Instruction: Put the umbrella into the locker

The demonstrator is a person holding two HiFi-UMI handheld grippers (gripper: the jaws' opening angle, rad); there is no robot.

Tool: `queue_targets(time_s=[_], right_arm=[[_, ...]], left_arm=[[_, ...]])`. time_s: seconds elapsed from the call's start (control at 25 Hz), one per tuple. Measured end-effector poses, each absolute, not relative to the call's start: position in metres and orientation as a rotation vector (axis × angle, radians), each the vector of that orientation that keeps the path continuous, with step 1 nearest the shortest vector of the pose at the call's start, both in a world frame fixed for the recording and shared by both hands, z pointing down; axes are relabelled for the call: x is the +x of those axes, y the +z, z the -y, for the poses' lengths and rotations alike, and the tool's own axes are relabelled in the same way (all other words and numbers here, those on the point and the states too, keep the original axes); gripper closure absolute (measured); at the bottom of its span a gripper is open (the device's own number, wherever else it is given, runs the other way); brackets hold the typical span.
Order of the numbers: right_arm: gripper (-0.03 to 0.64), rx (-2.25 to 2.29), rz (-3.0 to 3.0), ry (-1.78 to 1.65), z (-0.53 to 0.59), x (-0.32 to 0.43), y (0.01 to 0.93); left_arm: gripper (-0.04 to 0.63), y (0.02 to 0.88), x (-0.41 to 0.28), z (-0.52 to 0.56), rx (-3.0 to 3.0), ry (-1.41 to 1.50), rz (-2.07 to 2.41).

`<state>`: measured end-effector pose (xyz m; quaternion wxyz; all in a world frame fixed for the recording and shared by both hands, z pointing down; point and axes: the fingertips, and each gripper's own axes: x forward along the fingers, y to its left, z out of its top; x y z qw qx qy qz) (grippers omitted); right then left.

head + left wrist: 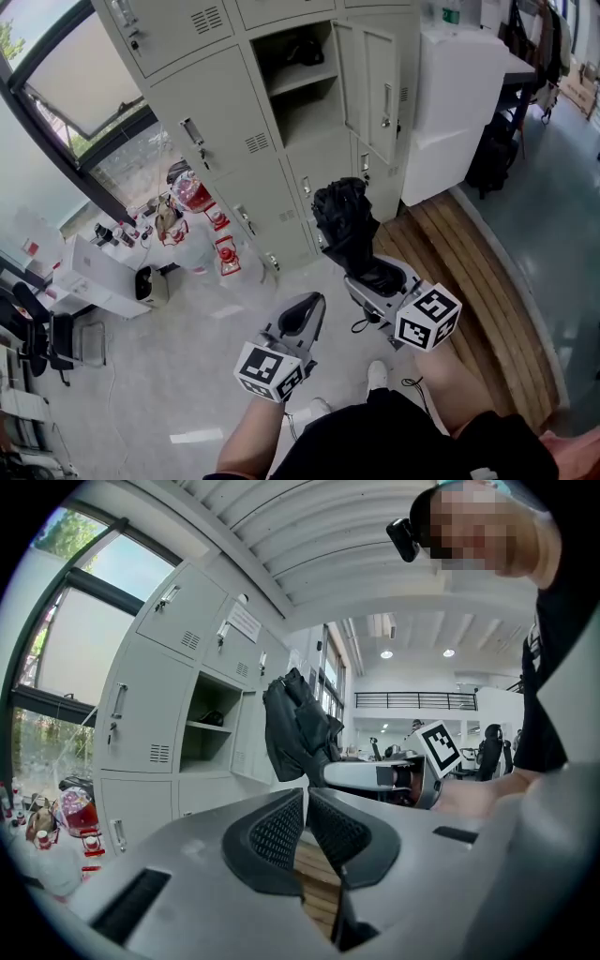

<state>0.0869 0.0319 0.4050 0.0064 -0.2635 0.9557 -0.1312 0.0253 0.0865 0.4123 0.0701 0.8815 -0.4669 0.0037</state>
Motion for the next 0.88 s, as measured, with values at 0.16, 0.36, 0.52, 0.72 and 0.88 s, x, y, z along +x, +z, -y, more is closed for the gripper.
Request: queue_targets(time_s=[0.16,0.36,0.52,0.72,0.88], right_arm=[[0.322,-0.787,-2.998,-0.405,-0.012,0.095,0.406],[0.322,-0.738,-3.014,-0.405,0.012,0.105,0.404],[0.322,-0.699,-3.028,-0.407,0.027,0.115,0.403],[0.324,-0.658,-3.047,-0.396,0.04,0.122,0.401],[0.324,-0.641,-3.062,-0.386,0.048,0.126,0.399]], left_arm=[[0.569,0.414,0.034,-0.069,2.639,0.012,1.439],[0.569,0.412,0.048,-0.046,2.62,0.009,1.485],[0.569,0.41,0.059,-0.034,2.604,0.005,1.522],[0.569,0.407,0.07,-0.023,2.588,-0.005,1.56],[0.569,0.407,0.079,-0.017,2.58,-0.01,1.568]])
